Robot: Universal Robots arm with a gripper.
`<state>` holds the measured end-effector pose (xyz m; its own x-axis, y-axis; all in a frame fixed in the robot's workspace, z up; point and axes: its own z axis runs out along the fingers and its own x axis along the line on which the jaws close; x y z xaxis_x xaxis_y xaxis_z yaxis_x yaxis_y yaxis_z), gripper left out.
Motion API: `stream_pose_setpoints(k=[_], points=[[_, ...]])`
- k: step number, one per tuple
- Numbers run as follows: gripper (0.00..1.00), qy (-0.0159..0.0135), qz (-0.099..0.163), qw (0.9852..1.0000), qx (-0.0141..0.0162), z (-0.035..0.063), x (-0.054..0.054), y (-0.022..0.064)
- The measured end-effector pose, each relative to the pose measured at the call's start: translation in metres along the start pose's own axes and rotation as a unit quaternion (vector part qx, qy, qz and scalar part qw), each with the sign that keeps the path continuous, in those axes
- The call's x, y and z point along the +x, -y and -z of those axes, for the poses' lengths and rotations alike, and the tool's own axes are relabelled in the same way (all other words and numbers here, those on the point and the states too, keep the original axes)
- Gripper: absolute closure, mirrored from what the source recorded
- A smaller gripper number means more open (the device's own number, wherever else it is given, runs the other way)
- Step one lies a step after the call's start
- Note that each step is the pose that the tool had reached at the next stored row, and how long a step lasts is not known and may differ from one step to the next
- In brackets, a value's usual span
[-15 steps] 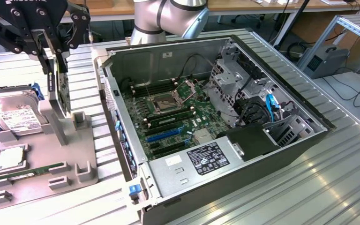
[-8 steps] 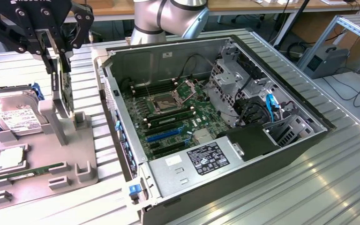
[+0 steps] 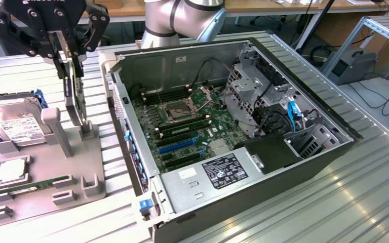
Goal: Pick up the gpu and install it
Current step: 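Pick up the gpu and move the gpu toward the slot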
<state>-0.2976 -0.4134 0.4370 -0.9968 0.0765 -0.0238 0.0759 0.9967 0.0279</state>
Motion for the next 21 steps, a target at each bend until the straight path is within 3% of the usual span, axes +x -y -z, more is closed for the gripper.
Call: stream_pose_setpoints(k=[21], points=[[0.73, 0.0002, 0.000, 1.0000, 0.0018, -0.0009, -0.031, -0.0024]])
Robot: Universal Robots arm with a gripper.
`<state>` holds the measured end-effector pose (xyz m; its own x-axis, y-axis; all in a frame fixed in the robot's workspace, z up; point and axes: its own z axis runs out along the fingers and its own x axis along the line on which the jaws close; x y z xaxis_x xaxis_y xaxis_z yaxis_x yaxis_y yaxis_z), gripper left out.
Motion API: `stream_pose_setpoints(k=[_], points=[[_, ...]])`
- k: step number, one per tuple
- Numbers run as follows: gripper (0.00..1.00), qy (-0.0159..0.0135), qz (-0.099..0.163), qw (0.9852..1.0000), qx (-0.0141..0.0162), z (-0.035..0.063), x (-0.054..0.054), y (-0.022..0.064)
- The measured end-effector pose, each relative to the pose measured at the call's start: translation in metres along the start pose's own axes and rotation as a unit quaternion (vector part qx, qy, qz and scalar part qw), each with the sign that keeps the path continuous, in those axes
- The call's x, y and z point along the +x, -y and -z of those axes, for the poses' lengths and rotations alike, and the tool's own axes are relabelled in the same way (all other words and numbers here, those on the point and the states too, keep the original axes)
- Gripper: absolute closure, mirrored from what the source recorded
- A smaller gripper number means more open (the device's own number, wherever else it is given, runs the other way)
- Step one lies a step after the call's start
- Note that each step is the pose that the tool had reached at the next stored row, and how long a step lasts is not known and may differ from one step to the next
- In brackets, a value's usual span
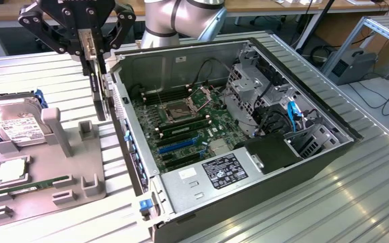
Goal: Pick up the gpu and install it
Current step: 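Pick up the gpu and move the gpu toward the slot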
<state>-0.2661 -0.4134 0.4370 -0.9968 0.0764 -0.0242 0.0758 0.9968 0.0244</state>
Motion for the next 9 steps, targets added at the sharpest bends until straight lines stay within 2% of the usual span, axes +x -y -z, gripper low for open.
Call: stream_pose_setpoints(k=[9], points=[[0.73, 0.0001, 0.000, 1.0000, 0.0012, -0.0003, -0.013, -0.0010]])
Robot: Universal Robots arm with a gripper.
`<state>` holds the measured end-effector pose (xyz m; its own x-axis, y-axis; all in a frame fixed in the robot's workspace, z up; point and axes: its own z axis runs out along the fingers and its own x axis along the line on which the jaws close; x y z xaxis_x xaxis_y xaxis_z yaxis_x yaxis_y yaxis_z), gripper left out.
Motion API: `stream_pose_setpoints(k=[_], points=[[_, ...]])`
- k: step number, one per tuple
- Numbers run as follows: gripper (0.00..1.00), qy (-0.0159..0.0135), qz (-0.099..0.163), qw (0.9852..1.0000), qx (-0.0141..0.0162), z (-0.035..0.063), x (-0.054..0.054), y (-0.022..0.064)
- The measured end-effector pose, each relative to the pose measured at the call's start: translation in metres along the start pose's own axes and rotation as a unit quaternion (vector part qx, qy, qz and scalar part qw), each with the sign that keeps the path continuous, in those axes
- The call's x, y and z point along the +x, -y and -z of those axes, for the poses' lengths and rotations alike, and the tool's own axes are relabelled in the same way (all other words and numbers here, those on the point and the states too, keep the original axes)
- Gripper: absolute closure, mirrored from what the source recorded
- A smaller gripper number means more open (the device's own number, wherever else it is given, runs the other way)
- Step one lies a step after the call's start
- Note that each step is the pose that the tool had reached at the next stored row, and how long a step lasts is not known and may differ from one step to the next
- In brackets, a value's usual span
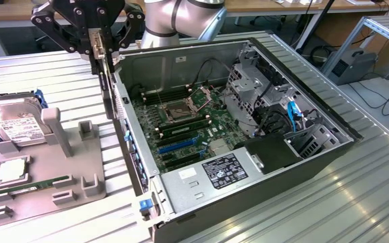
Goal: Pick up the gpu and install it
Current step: 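Pick up the gpu and move the gpu toward the slot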
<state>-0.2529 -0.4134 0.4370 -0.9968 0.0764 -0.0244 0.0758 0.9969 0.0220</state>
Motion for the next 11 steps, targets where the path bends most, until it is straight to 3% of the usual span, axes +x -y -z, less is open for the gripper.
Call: stream_pose_setpoints(k=[11], points=[[0.73, 0.0001, 0.000, 1.0000, 0.0011, -0.0004, -0.014, -0.0011]])
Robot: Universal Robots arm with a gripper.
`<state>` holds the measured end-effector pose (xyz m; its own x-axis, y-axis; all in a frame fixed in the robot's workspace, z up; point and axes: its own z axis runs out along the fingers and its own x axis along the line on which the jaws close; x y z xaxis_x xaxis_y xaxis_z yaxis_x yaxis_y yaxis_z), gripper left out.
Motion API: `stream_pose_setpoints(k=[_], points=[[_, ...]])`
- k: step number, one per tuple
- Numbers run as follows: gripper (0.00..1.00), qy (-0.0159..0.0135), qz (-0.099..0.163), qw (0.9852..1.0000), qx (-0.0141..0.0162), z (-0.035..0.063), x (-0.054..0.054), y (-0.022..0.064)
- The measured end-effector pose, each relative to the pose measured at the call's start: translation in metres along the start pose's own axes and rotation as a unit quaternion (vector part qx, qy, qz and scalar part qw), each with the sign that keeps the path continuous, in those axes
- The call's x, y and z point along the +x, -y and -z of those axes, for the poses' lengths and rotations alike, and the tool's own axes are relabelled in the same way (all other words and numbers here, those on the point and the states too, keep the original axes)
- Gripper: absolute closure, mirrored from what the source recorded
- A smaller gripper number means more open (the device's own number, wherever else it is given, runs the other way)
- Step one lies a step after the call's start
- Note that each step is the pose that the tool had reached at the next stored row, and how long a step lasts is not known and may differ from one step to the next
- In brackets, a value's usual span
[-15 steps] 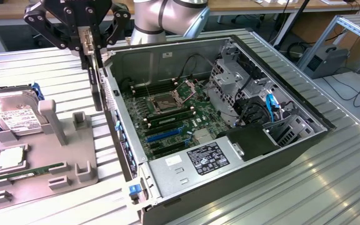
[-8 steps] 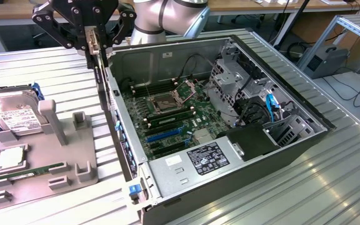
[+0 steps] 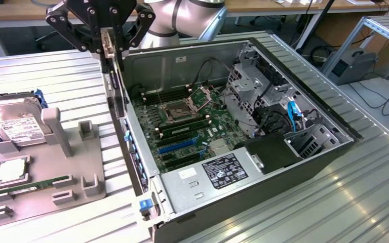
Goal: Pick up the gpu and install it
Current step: 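Pick up the gpu and move the gpu toward the slot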
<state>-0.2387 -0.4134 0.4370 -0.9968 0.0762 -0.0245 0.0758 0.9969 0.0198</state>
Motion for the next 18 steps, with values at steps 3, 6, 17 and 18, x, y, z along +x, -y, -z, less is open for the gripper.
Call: stream_pose_setpoints(k=[3, 6, 17, 18], points=[[0.73, 0.0000, 0.000, 1.0000, 0.0002, -0.0001, -0.003, -0.0002], [0.73, 0.0001, 0.000, 1.0000, 0.0006, -0.0002, -0.007, -0.0005], [0.73, 0.0001, 0.000, 1.0000, 0.0017, -0.0007, -0.019, -0.0015], [0.73, 0.0002, 0.000, 1.0000, 0.0021, -0.0007, -0.022, -0.0016]])
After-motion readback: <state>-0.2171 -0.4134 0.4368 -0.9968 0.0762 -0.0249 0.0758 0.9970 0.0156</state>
